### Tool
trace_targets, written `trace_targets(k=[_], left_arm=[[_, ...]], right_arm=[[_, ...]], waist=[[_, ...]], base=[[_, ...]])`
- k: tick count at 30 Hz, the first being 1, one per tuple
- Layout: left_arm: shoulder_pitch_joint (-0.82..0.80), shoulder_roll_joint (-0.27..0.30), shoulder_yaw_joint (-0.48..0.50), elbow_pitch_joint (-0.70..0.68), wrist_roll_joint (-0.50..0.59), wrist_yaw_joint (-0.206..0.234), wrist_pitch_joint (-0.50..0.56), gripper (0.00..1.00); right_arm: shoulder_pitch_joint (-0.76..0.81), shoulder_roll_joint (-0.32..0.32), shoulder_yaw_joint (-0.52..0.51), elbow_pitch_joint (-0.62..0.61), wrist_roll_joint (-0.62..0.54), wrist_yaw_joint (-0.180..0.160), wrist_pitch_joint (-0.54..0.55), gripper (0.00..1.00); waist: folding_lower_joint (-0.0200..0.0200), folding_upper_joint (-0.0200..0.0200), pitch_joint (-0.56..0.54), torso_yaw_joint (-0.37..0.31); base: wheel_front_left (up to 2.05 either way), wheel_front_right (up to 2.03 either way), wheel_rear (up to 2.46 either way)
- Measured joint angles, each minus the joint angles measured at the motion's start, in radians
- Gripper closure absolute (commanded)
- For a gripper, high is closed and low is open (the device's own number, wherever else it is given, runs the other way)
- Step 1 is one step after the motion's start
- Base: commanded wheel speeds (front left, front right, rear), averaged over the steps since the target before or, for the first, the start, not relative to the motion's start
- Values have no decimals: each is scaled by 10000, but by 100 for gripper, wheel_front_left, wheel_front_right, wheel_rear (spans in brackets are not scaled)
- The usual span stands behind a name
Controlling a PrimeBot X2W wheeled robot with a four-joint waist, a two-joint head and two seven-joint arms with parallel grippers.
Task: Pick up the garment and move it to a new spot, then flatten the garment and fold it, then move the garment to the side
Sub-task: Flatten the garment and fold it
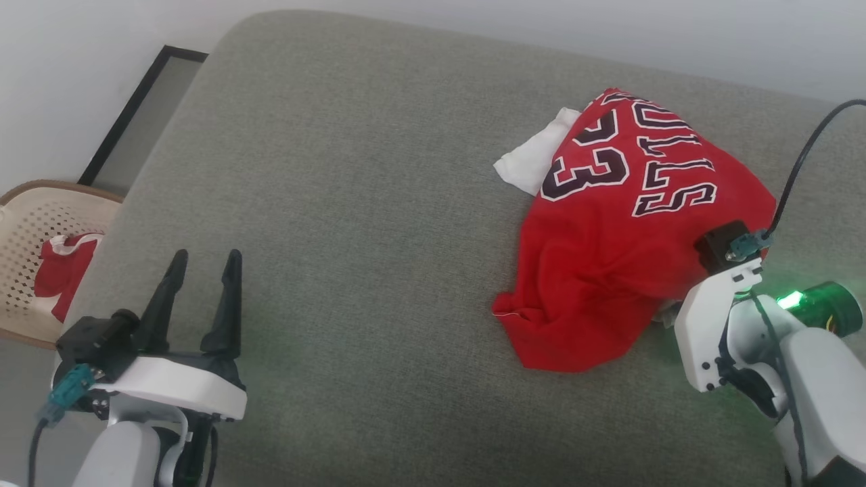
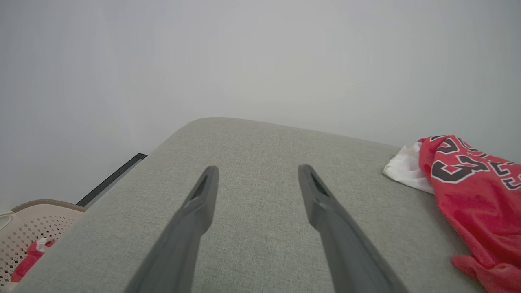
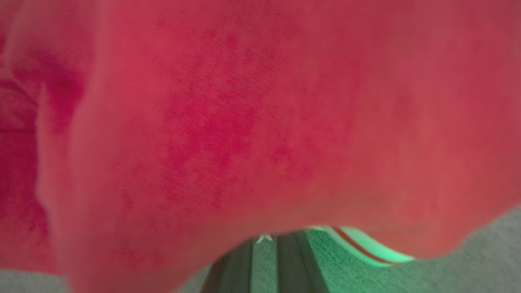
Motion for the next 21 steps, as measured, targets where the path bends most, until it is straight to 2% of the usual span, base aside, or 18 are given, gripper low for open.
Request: trace_targets(k=[5,14,17,21], left_arm=[[22,-155,349,31,94,-146,0,0],[129,-263,757,-136,205,-309,0,0],[108,-301,790,-150,265,-355,0,0],[2,-385,792,-134,299,-397,0,0]], right_arm=[[-11,-385,-100,-640,343,10,387,100],[844,-1914,-1638,-2867,936,-2,1570,100],[1351,-2336,-2337,-3127,943,-2,1916,100],[1994,-2424,-2997,-2926,938,-2,2034,100]], waist=[[0,0,-25,-260],[0,0,-46,-820],[0,0,41,-863],[0,0,156,-839]], base=[[0,0,0],[0,0,0],[0,0,0],[0,0,0]])
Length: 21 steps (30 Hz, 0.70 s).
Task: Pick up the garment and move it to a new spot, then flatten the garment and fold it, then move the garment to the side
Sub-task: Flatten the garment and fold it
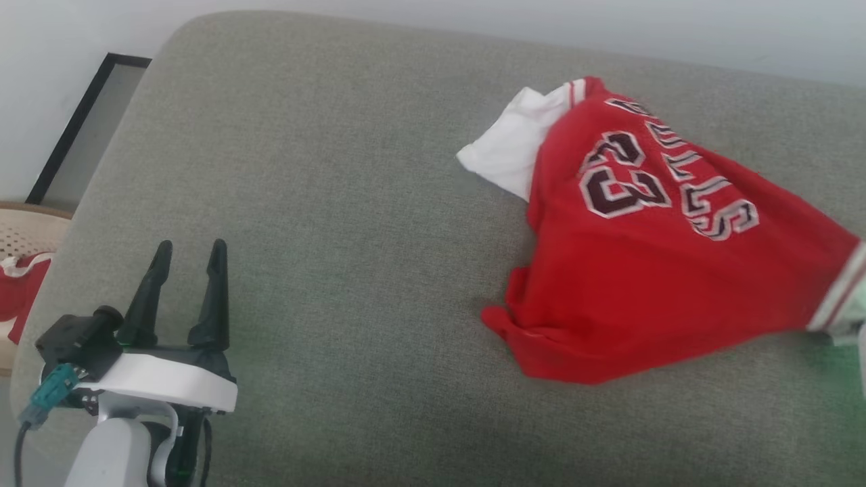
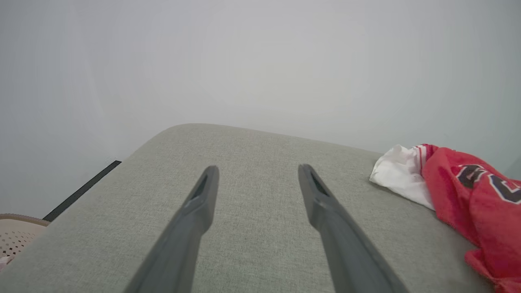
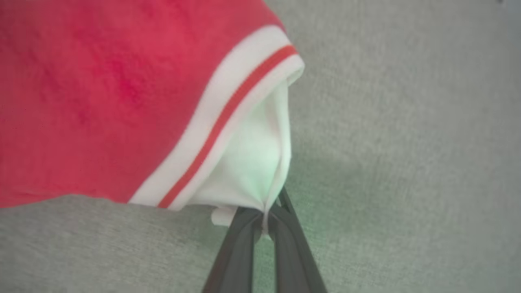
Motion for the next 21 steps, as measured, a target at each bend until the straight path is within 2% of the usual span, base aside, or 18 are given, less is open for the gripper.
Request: trace_targets(k=[8,9,10,11,12,15,21], left_arm=[[-219,-52,-165,263,194,-82,0,0],[-246,-19,-205,299,198,-82,0,0],[-293,17,-245,349,196,-84,0,0],[-347,92,-284,384,196,-84,0,0],[-407,169,-318,405,194,-86,2,0],[-550,359,-410,405,134,-100,165,0],[-974,922,-736,40,-351,-127,1212,0]], right_arm=[[-60,512,54,1586,299,-15,-594,100],[-142,573,52,1783,343,-15,-727,97],[-212,608,73,1952,324,-13,-777,66],[-310,654,119,2088,328,-15,-775,28],[-384,686,153,2171,366,-15,-786,0],[-530,729,297,2282,374,-33,-790,0],[-595,1091,366,1753,376,-10,-690,0]], waist=[[0,1,113,97],[0,1,97,88],[0,0,74,80],[0,0,48,58],[0,0,21,26],[0,0,-78,-123],[0,0,-373,-673]], base=[[0,0,0],[0,0,0],[0,0,0],[0,0,0],[0,0,0],[0,0,0],[0,0,0]])
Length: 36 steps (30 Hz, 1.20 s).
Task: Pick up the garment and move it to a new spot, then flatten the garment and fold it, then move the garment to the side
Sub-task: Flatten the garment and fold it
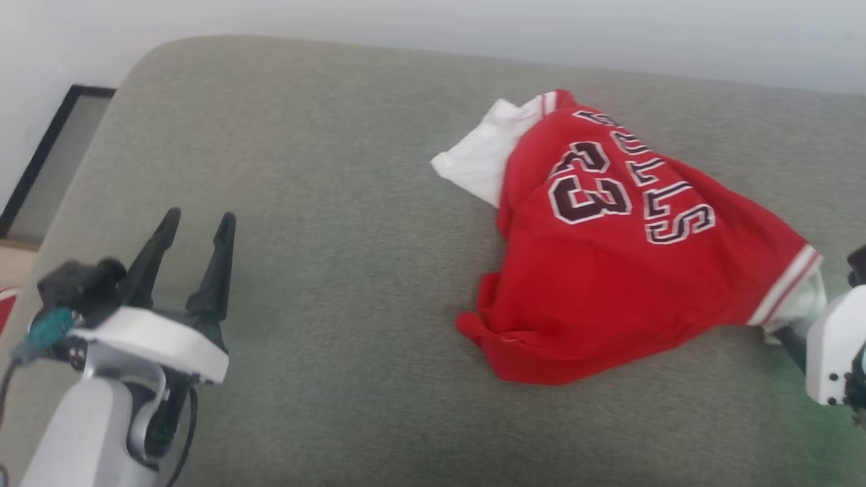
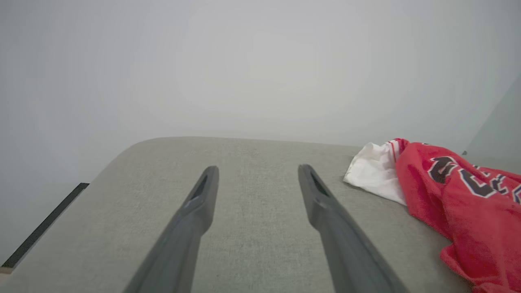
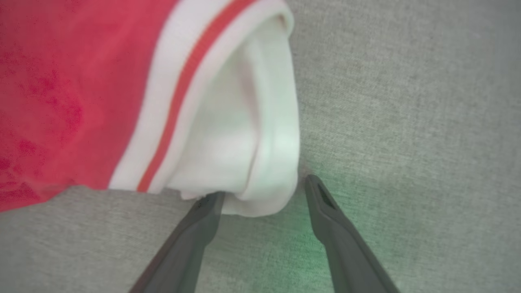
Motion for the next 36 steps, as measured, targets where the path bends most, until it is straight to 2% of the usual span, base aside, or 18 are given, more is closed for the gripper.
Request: trace_targets(k=[5,14,22,31,36], left_arm=[[-433,314,-387,-303,-374,-2,980,0],[-1943,930,-1373,-723,-1254,-2,3419,0],[-3382,709,-2349,-77,-1868,-2,5520,0],[-4344,198,-3438,1177,-1967,318,8057,0],[-4412,61,-3950,2021,-1806,863,9221,0]], right_arm=[[-45,357,-360,-667,-186,4,-610,0],[-441,1839,-989,-1802,-1285,2,-3154,0],[-669,3012,-1129,-1998,-2314,2,-5208,0],[-889,3632,-1212,-1455,-2491,2,-5887,0],[-1101,3766,-1114,-1264,-2462,2,-6050,0]], waist=[[0,0,-151,-412],[0,0,-341,-1583],[0,-1,-203,-2680],[0,0,295,-3582],[0,0,628,-3878]], base=[[0,0,0],[0,0,0],[0,0,0],[0,0,0],[0,0,0]])
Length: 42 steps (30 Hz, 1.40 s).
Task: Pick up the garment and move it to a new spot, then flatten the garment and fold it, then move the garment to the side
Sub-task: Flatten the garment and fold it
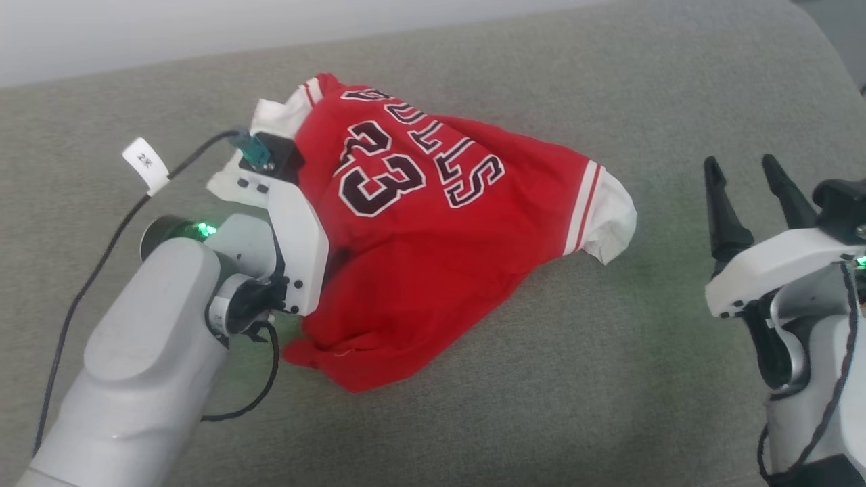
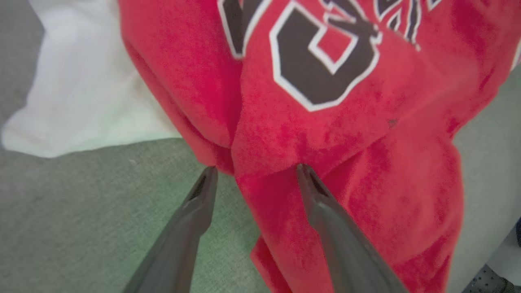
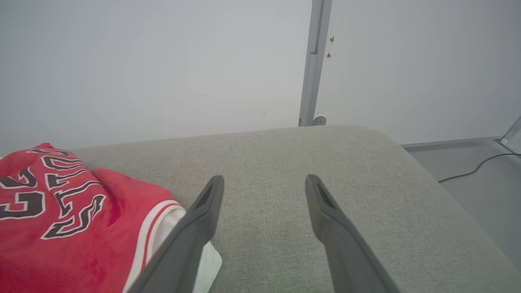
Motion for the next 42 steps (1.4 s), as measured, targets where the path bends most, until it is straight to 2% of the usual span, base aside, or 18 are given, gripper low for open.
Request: trace_targets(k=[2,6,7,16,23,29,33,39,40,41,42], left_arm=[[-4,-50,-73,299,46,253,293,0],[-154,-119,-240,692,171,370,477,0],[-198,-153,-253,792,161,382,533,100],[-391,-433,-194,1260,-171,188,527,100],[615,-46,-307,-111,-665,138,1390,100],[2235,397,-314,-2224,-1193,784,2276,100],[3235,698,-203,-3294,-1390,1254,2506,100],[3932,723,-213,-3753,-1480,1442,2368,100],[3934,719,-199,-3747,-1478,1438,2272,81],[3923,734,-188,-3741,-1455,1400,2165,57],[3894,757,-165,-3722,-1402,1325,2063,5]], right_arm=[[-81,46,50,104,23,0,-58,0],[-228,102,150,274,94,0,-134,0],[-246,107,165,307,94,0,-163,0],[-435,-25,159,522,111,0,-351,0],[-212,-153,-73,443,73,0,-251,0],[75,-276,-245,180,-21,0,17,0],[185,-293,-309,-52,-33,0,148,0],[237,-276,-351,-201,-31,0,268,0],[234,-270,-339,-219,-31,0,276,0],[233,-265,-332,-240,-31,0,282,0],[228,-251,-326,-261,-31,0,328,0]], waist=[[0,0,121,-100],[0,0,320,-237],[0,0,351,-252],[0,0,285,-20],[0,0,-97,461],[0,0,-427,959],[0,0,-557,1239],[0,0,-514,1527],[0,0,-498,1551],[0,0,-485,1572],[0,0,-471,1587]], base=[[0,0,0],[0,0,0],[0,0,0],[0,0,0],[0,0,0],[0,0,0],[0,0,0],[0,0,0],[0,0,0],[0,0,0],[0,0,0]])
